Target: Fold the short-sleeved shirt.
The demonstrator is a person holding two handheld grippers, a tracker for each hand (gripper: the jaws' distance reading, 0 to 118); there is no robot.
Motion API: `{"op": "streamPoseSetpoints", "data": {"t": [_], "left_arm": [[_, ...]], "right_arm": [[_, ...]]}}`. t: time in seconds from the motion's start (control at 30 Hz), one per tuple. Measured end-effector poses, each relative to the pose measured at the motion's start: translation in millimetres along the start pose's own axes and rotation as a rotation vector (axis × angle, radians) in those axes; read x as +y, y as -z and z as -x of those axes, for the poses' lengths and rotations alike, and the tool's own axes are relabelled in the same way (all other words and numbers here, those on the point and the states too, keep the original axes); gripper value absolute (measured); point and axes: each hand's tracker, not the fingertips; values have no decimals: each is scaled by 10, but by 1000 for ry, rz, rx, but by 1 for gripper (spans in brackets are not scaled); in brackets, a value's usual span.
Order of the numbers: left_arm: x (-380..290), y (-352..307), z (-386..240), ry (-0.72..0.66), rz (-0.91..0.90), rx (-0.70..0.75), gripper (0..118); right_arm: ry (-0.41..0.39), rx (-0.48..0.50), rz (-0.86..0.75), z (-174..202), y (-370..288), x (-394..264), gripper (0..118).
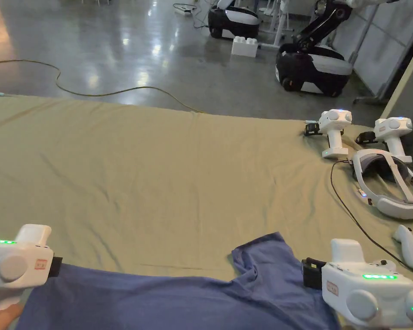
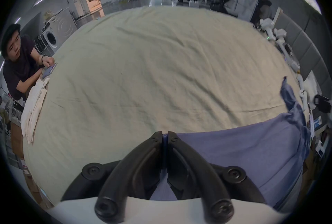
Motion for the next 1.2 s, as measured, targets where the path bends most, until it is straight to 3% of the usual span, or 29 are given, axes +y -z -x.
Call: {"op": "streamPoseSetpoints", "data": {"t": [0.1,0.33,0.47,0.5,0.53,0.57,0.6,0.7,0.83,1.0,1.1,1.2], "left_arm": [[9,-103,96,-3,-41,-8,6],[-121,-255,40,-25,-85,-12,6],[-178,-261,-10,-49,-79,-11,6],[-186,-253,-20,-53,-75,-11,6],[-193,-239,-26,-53,-72,-7,6],[-200,-231,-31,-54,-70,-4,6],[-202,-226,-41,-53,-69,-4,6],[-210,-223,-51,-49,-62,-3,6],[-228,-297,-7,-55,-74,-8,6],[-260,-525,61,-60,-104,-30,6],[-312,-698,153,-91,-137,-66,6],[-417,-859,292,-104,-170,-93,6]], "right_arm": [[-76,-27,110,-93,427,117,66],[46,74,328,-201,1166,155,66],[62,62,358,-210,1269,141,61],[74,56,356,-201,1238,140,54],[70,54,350,-190,1214,150,32],[53,48,334,-175,1207,161,1],[28,37,321,-162,1210,164,1],[81,95,345,-55,1043,91,0],[146,105,256,-56,688,31,0],[152,140,126,-211,186,19,0],[117,133,38,-295,-204,14,0],[25,114,-7,-287,-568,-27,0]]}}
